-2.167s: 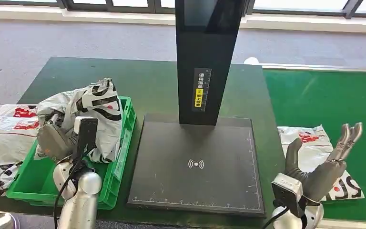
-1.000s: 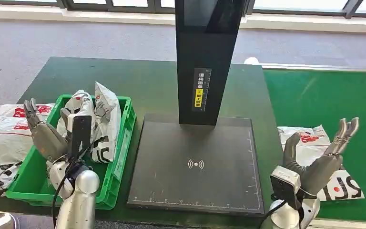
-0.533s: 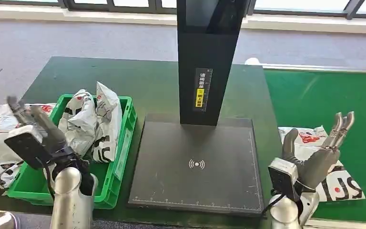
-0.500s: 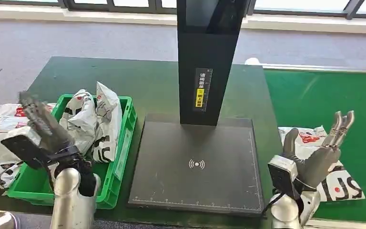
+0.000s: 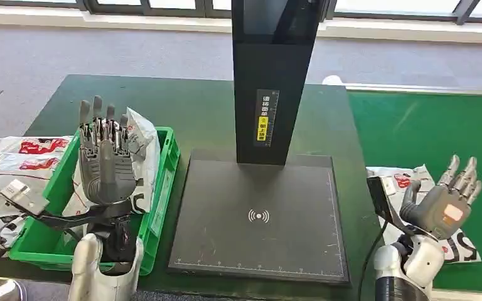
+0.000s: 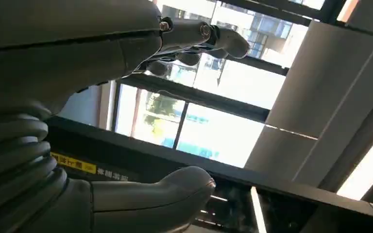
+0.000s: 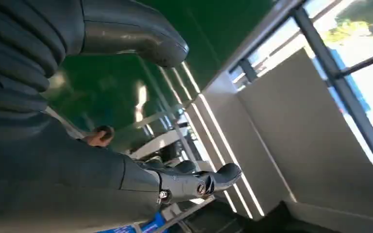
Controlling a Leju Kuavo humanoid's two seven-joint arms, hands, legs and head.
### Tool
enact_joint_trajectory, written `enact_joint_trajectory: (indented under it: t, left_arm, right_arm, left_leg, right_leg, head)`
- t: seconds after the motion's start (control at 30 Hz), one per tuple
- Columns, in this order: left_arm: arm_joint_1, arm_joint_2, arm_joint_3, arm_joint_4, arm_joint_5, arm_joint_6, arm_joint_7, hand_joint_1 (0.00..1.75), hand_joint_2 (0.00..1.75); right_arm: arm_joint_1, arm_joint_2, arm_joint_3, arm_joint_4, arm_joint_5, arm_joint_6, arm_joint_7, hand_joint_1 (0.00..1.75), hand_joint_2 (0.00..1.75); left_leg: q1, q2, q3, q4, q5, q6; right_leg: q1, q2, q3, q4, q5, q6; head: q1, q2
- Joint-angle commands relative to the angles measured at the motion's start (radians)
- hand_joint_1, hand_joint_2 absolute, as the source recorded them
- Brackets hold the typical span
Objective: Moved the parcel from conveyor to table for the left to box.
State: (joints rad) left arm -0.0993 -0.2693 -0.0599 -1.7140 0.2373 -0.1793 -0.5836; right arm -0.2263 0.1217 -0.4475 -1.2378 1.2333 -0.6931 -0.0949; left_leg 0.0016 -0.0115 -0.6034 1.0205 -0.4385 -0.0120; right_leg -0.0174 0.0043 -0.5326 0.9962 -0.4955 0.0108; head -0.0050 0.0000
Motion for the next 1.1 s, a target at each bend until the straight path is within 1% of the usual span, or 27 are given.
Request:
enact_joint_trajectory:
  t: [0.03,0.07,0.2,0.23,0.27,0.53,0.6,0.67,0.7,0.73,0.8,0.9,0.97,1.1]
  left_arm:
    - [-0.010,0.039,-0.046,0.039,0.008,-0.018,0.006,0.00,1.75]
    - [-0.010,0.040,-0.047,0.039,0.010,-0.021,0.006,0.00,1.75]
    - [-0.013,0.044,-0.051,0.048,0.009,-0.032,0.008,0.00,1.75]
    - [-0.014,0.044,-0.050,0.049,0.008,-0.034,0.008,0.00,1.75]
    - [-0.014,0.044,-0.050,0.050,0.007,-0.035,0.009,0.00,1.75]
    - [-0.015,0.045,-0.048,0.051,0.007,-0.036,0.009,0.00,1.75]
    - [-0.016,0.045,-0.046,0.054,0.007,-0.040,0.009,0.00,1.75]
    - [-0.015,0.042,-0.043,0.056,0.005,-0.046,0.011,0.00,1.75]
    - [-0.015,0.042,-0.043,0.056,0.005,-0.046,0.011,0.00,1.75]
    - [-0.012,0.042,-0.043,0.053,0.001,-0.045,0.012,0.00,1.75]
    - [-0.008,0.040,-0.043,0.050,-0.004,-0.046,0.014,0.00,1.75]
    - [-0.006,0.039,-0.041,0.054,-0.008,-0.052,0.018,0.00,1.75]
    - [-0.006,0.038,-0.041,0.055,-0.009,-0.051,0.018,0.00,1.75]
    - [0.005,0.043,-0.036,0.043,-0.012,-0.034,0.015,0.00,1.75]
  right_arm:
    - [-0.065,-0.044,-0.114,0.239,-0.047,0.048,0.025,0.00,1.75]
    - [-0.064,-0.042,-0.116,0.236,-0.054,0.069,0.035,0.00,1.75]
    - [-0.063,-0.049,-0.139,0.259,-0.097,0.152,0.060,0.00,1.75]
    - [-0.067,-0.052,-0.149,0.276,-0.132,0.218,0.067,0.00,1.75]
    - [-0.069,-0.060,-0.148,0.298,-0.133,0.275,0.085,0.00,1.75]
    - [-0.069,-0.061,-0.148,0.302,-0.132,0.274,0.084,0.00,1.75]
    - [-0.081,-0.071,-0.150,0.339,-0.145,0.326,0.096,0.00,1.75]
    - [-0.093,-0.082,-0.144,0.383,-0.126,0.367,0.124,0.00,1.75]
    - [-0.093,-0.081,-0.143,0.385,-0.126,0.367,0.125,0.00,1.75]
    - [-0.098,-0.082,-0.141,0.397,-0.124,0.376,0.127,0.00,1.75]
    - [-0.104,-0.086,-0.135,0.411,-0.106,0.400,0.159,0.00,1.75]
    - [-0.095,-0.096,-0.126,0.415,-0.039,0.432,0.243,0.00,1.75]
    - [-0.092,-0.097,-0.128,0.414,-0.039,0.434,0.243,0.00,1.75]
    - [-0.077,-0.099,-0.123,0.388,0.017,0.464,0.292,0.00,1.75]
  left_leg:
    - [0.000,0.001,0.005,-0.005,0.001,0.000]
    - [0.000,0.001,0.003,-0.002,0.000,0.000]
    - [0.000,0.001,0.004,-0.005,0.001,-0.001]
    - [0.000,0.000,0.002,-0.002,0.000,0.000]
    - [0.000,0.000,0.003,-0.003,0.001,-0.001]
    - [0.000,0.001,0.002,-0.002,0.000,0.000]
    - [0.000,0.001,0.002,-0.003,0.000,0.000]
    - [0.000,0.001,0.002,-0.001,0.000,0.000]
    - [0.000,0.003,0.005,-0.005,0.001,-0.001]
    - [0.000,0.002,0.002,-0.002,0.000,0.000]
    - [0.000,0.001,0.002,-0.003,0.001,0.000]
    - [0.000,0.002,0.002,-0.002,0.000,0.000]
    - [0.000,0.001,0.002,-0.002,0.000,0.000]
    - [0.000,0.001,0.002,-0.002,0.000,0.000]
  right_leg:
    - [0.001,0.000,0.005,-0.006,0.001,-0.001]
    - [0.000,0.000,0.003,-0.003,0.001,-0.001]
    - [0.000,0.000,0.004,-0.005,0.001,-0.002]
    - [0.000,-0.001,0.002,-0.002,0.000,-0.001]
    - [0.000,-0.001,0.003,-0.004,0.001,-0.001]
    - [0.000,0.000,0.002,-0.003,0.000,-0.001]
    - [0.000,0.000,0.002,-0.003,0.000,-0.001]
    - [0.000,0.001,0.001,-0.002,0.000,-0.001]
    - [0.000,0.001,0.004,-0.006,0.001,-0.002]
    - [0.000,0.001,0.002,-0.002,0.001,-0.001]
    - [0.000,0.000,0.002,-0.003,0.001,-0.001]
    - [0.000,0.001,0.001,-0.002,0.000,-0.001]
    - [0.000,0.000,0.002,-0.002,0.000,-0.001]
    - [0.000,0.000,0.001,-0.002,0.000,-0.001]
  head:
    - [0.000,0.000]
    - [0.000,0.000]
    - [0.000,0.000]
    - [0.000,0.000]
    - [0.000,0.000]
    - [0.000,0.000]
    - [0.000,0.000]
    - [0.000,0.000]
    - [0.000,0.000]
    - [0.000,0.000]
    - [0.000,0.000]
    - [0.000,0.000]
    - [0.000,0.000]
    - [0.000,0.000]
